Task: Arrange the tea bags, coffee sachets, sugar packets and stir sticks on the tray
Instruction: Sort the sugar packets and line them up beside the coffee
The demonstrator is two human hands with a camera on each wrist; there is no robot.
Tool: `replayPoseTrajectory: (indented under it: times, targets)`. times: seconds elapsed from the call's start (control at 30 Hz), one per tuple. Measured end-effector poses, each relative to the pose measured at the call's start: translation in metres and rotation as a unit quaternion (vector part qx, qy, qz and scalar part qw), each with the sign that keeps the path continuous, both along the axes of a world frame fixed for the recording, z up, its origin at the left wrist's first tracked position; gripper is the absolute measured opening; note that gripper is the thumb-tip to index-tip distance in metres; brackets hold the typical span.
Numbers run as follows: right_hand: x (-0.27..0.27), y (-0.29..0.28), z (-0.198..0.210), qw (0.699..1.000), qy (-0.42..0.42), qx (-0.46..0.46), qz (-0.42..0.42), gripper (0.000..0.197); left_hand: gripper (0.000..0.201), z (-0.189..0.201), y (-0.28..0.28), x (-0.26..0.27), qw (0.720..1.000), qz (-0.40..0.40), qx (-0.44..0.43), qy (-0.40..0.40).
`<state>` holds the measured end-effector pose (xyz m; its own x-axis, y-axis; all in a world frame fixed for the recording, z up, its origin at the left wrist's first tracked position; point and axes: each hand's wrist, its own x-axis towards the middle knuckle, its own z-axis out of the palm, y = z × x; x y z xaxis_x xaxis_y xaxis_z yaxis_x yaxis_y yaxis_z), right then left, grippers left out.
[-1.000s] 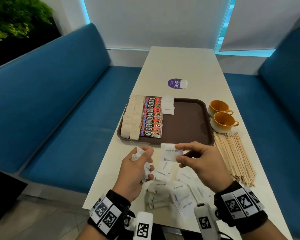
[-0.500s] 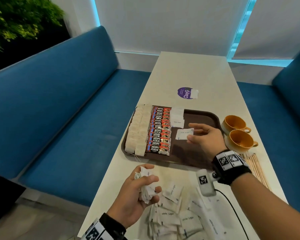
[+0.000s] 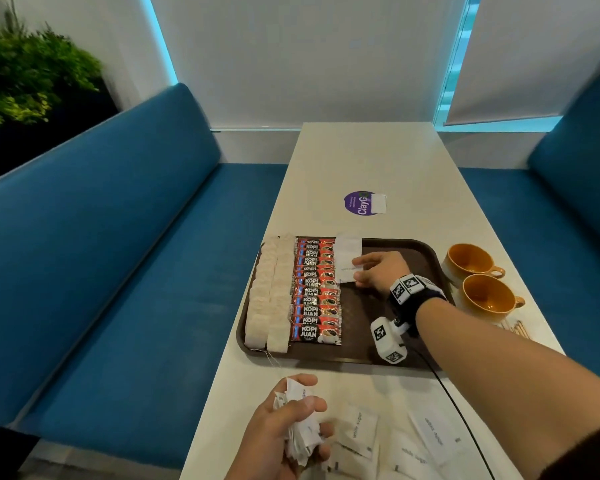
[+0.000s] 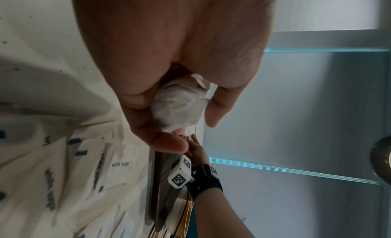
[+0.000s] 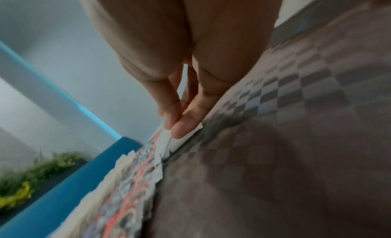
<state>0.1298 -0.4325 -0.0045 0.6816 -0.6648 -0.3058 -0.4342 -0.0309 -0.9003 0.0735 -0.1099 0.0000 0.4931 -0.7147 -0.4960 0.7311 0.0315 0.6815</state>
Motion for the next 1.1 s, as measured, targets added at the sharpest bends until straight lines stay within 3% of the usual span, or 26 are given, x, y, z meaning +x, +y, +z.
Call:
replayPoseTrajectory:
  times: [0.23, 0.4, 0.57, 0.73, 0.97, 1.1]
  targets:
    - [0.017, -0.003, -0.013, 0.978, 0.124, -0.167, 0.02, 0.019, 0.08, -0.013, 0.001, 0.008, 0.998, 0.002, 0.057, -0.039]
    - [0.017, -0.005, -0.015, 0.974, 0.137, -0.179, 0.034, 0.021, 0.076, -0.012, -0.001, 0.007, 0.997, 0.006, 0.064, -0.036]
    - [0.006, -0.012, 0.001, 0.98, 0.094, -0.175, 0.023, 0.023, 0.069, 0.003, 0.0, 0.0, 1.0, -0.003, 0.008, 0.022]
    - [-0.026, 0.004, 0.043, 0.982, 0.028, -0.186, 0.035, 0.019, 0.047, 0.015, 0.002, -0.011, 0.998, 0.016, -0.055, 0.037]
    - [-0.118, 0.073, 0.089, 0.973, -0.055, -0.139, 0.177, 0.006, 0.063, 0.035, 0.011, -0.029, 0.994, 0.015, -0.106, 0.009]
    - [-0.163, 0.107, 0.088, 0.966, -0.058, -0.105, 0.231, 0.011, 0.058, 0.043, 0.015, -0.043, 0.994, -0.008, -0.101, -0.032]
